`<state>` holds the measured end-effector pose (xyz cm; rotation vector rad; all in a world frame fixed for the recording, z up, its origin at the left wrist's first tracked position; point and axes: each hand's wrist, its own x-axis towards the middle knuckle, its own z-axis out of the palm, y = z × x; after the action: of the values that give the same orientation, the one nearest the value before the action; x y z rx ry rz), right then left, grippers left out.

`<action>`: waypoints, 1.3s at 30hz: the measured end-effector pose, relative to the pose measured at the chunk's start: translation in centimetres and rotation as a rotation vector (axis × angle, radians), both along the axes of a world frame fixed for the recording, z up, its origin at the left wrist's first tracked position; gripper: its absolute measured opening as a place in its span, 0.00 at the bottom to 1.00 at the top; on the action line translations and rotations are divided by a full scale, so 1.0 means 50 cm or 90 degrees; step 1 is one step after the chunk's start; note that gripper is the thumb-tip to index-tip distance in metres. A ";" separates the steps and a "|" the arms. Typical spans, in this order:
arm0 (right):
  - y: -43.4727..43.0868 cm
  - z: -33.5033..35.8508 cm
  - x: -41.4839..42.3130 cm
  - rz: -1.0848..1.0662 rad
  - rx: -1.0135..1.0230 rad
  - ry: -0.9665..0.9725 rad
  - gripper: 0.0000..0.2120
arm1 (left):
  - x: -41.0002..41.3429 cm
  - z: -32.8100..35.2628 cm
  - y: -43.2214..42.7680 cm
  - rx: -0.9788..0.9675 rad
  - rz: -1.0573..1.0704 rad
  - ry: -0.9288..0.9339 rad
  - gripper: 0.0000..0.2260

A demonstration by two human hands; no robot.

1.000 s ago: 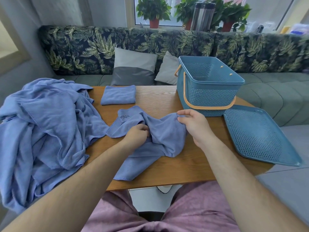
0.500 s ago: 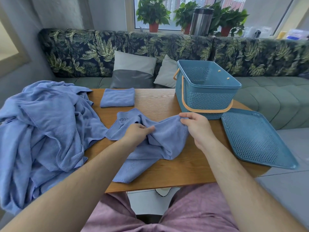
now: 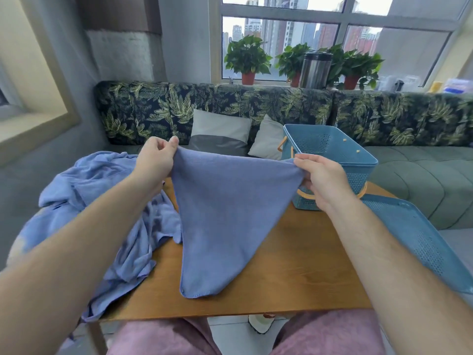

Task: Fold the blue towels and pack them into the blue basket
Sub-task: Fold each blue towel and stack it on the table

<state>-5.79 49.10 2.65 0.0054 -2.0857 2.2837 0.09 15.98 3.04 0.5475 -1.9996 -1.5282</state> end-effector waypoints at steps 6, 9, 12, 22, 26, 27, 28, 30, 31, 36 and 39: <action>-0.015 0.112 -0.005 0.093 -0.037 0.024 0.07 | -0.011 0.107 -0.033 -0.039 0.021 0.037 0.13; -0.018 0.153 0.003 0.121 -0.032 0.035 0.10 | -0.006 0.146 -0.041 0.038 -0.009 0.068 0.17; -0.012 0.176 0.014 0.071 0.009 0.087 0.13 | 0.007 0.172 -0.048 0.112 -0.108 0.093 0.16; 0.016 0.216 0.077 0.192 -0.114 0.204 0.17 | 0.103 0.214 -0.020 0.161 -0.187 0.119 0.08; 0.018 0.216 0.067 0.127 0.014 0.271 0.12 | 0.107 0.212 -0.012 0.109 -0.240 0.092 0.11; 0.017 0.211 0.060 0.100 0.099 0.284 0.13 | 0.102 0.209 -0.013 0.080 -0.235 0.077 0.13; 0.016 0.207 0.053 0.076 0.189 0.290 0.15 | 0.095 0.203 -0.015 0.044 -0.222 0.061 0.14; 0.007 0.197 0.034 0.043 0.348 0.301 0.18 | 0.071 0.185 -0.024 -0.078 -0.175 0.017 0.16; 0.000 0.193 0.023 0.030 0.417 0.311 0.17 | 0.056 0.176 -0.027 -0.153 -0.144 -0.006 0.15; -0.038 0.187 -0.059 -0.009 0.597 0.335 0.10 | -0.025 0.155 -0.036 -0.392 -0.052 -0.046 0.02; -0.048 0.211 -0.098 -0.071 0.563 0.332 0.13 | -0.073 0.184 -0.059 -0.418 -0.033 0.010 0.01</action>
<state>-10.67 46.69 13.22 0.4406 -2.4579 0.9788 -3.57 13.03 12.26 0.2094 -2.3431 -0.8083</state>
